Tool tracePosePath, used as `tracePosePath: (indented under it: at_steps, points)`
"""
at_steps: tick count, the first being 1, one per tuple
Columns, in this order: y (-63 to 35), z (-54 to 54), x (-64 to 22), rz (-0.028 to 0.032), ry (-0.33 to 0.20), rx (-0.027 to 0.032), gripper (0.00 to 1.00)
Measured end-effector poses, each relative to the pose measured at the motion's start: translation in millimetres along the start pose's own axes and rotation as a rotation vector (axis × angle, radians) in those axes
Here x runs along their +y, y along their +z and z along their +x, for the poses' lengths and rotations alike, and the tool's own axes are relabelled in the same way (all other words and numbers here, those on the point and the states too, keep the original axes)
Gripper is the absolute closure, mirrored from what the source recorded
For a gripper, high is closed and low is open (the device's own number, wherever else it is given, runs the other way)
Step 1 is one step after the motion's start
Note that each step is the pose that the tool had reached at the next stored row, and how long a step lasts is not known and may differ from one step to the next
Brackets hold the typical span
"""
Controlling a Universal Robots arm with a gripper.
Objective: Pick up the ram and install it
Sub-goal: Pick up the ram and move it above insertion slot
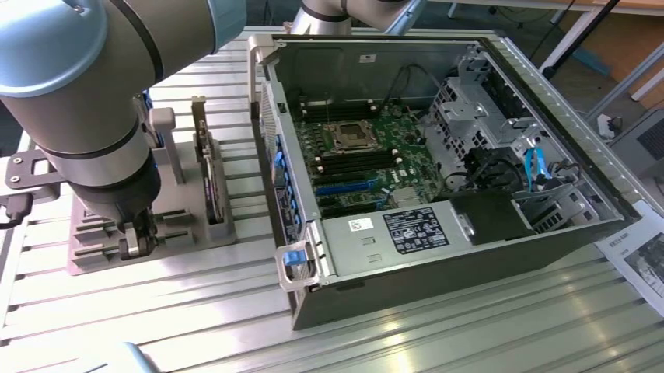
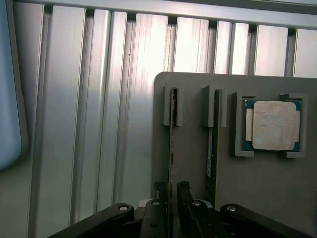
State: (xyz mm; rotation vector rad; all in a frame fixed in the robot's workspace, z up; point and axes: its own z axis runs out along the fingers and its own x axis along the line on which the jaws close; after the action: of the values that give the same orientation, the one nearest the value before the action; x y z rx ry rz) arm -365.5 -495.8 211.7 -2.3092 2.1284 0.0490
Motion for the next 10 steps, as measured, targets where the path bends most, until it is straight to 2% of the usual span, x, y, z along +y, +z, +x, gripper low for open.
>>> tracePosePath:
  at_steps: [10]
  points:
    - [0.8, 0.1, -0.8, 0.0000, 0.000, 0.0000, 0.77]
